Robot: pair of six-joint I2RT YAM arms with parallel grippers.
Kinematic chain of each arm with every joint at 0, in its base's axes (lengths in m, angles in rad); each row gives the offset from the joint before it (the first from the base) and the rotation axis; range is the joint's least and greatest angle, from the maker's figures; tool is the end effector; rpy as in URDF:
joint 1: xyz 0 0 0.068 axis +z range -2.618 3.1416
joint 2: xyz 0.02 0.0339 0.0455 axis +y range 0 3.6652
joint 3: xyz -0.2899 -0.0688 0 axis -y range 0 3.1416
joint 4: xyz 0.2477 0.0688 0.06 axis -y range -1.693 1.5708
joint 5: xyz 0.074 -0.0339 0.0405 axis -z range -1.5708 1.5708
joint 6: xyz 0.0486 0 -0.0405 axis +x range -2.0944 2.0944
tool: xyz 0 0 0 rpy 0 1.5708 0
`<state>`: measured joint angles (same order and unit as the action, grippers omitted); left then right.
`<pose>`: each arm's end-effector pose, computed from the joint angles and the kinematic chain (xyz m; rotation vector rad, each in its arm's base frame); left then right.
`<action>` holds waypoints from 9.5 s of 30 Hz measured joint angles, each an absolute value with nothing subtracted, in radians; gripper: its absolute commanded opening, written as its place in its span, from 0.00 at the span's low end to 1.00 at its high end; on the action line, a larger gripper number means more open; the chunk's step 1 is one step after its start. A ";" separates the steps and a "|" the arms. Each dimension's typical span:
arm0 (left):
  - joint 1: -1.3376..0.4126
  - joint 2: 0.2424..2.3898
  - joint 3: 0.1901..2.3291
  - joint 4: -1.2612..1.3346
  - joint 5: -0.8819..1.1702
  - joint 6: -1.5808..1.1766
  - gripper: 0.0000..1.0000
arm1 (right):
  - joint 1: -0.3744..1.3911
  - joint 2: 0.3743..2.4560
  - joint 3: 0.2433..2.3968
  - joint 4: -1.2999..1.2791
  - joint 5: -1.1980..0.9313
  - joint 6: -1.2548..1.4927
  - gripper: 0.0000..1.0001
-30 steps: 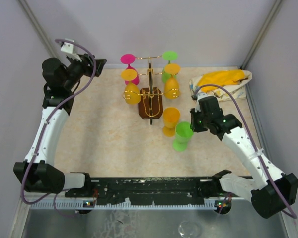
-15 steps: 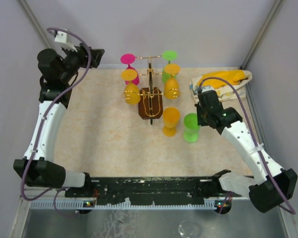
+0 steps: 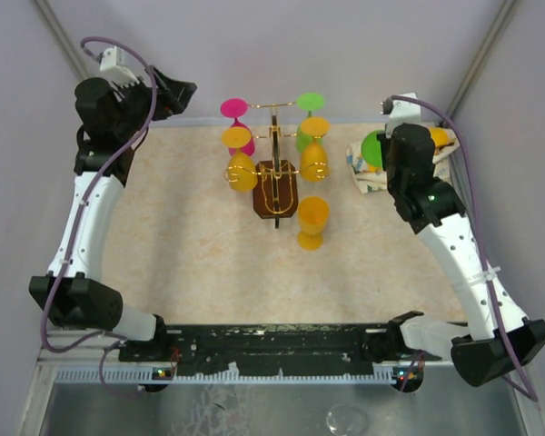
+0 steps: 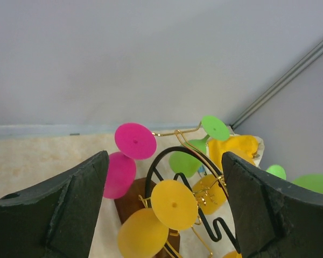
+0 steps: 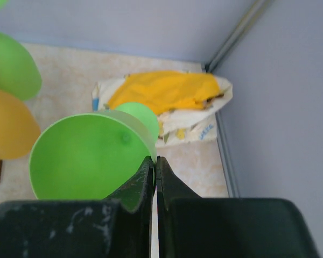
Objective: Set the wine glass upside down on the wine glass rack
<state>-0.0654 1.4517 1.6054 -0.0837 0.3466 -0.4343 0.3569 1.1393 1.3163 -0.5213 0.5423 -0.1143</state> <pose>0.3388 -0.0387 0.5069 0.0018 1.5410 -0.6586 0.2344 0.0606 0.4405 -0.0796 1.8773 -0.3518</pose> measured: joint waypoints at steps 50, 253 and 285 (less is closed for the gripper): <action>-0.309 1.357 1.297 0.427 0.052 -1.316 0.81 | 0.712 1.501 1.282 0.890 -0.037 -0.468 0.00; -0.416 1.276 0.400 1.264 0.145 -0.236 0.00 | 0.612 1.383 1.222 0.427 0.220 -0.463 0.99; -0.419 1.252 0.368 1.212 0.263 -0.228 0.42 | 0.612 1.380 1.217 0.426 0.220 -0.468 0.99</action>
<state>-0.4191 1.2522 0.3683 1.2121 0.2626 -0.2279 0.6121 1.3804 1.2167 0.4263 0.2203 -0.4683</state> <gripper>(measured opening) 0.280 0.991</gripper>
